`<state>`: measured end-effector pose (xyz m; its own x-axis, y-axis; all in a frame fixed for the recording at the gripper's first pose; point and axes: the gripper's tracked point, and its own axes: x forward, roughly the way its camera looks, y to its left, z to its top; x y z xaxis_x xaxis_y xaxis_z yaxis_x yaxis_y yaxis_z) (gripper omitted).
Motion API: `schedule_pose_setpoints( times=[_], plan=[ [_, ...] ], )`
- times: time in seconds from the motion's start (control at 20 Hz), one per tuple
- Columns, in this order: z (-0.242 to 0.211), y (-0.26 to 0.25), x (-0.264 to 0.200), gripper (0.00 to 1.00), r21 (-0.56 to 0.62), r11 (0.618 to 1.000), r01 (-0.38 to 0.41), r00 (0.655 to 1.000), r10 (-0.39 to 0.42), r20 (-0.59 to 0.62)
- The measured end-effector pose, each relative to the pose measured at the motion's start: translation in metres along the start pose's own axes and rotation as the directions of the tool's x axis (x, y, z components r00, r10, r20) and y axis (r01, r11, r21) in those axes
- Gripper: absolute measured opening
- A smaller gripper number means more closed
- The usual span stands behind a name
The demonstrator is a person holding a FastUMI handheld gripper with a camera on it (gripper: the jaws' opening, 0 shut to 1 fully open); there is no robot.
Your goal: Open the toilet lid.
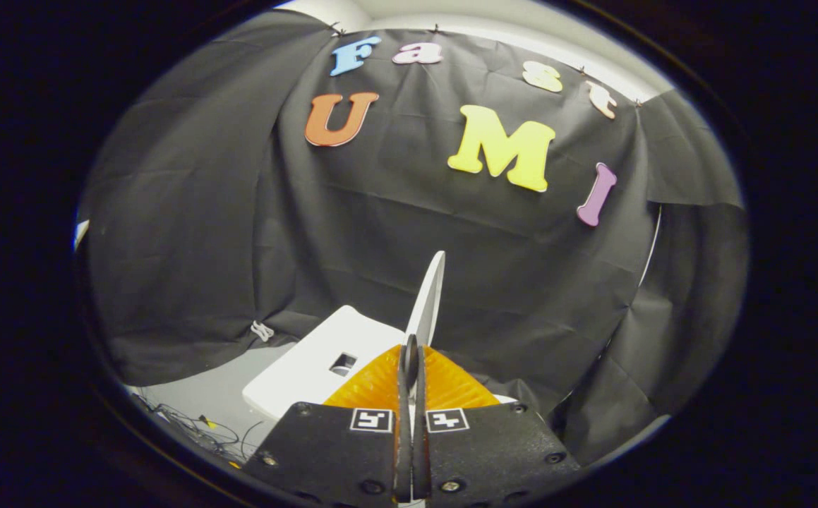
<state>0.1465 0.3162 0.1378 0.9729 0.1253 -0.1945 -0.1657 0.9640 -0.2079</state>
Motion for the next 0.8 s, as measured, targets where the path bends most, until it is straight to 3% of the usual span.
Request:
schedule_pose_setpoints(
  times=[0.1, 0.2, 0.3, 0.4, 0.55, 0.7, 0.8],
  plan=[
    [0.001, 0.008, 0.001, 0.07, -0.011, 1.000, -0.026, 1.000, 0.026, -0.007],
    [0.001, 0.023, 0.001, 0.16, -0.020, 0.995, -0.101, 0.995, 0.101, -0.010],
    [-0.004, 0.036, -0.004, 0.49, -0.011, 0.983, -0.184, 0.983, 0.183, -0.008],
    [0.014, 0.024, -0.013, 0.83, -0.014, 0.987, -0.157, 0.985, 0.158, 0.069],
    [0.031, 0.011, -0.026, 0.86, 0.005, 0.990, -0.140, 0.976, 0.137, 0.168],
    [0.038, -0.007, -0.040, 0.98, 0.107, 0.979, -0.175, 0.964, 0.148, 0.220],
    [0.041, -0.033, -0.056, 1.00, 0.181, 0.967, -0.180, 0.956, 0.129, 0.263]
  ],
)
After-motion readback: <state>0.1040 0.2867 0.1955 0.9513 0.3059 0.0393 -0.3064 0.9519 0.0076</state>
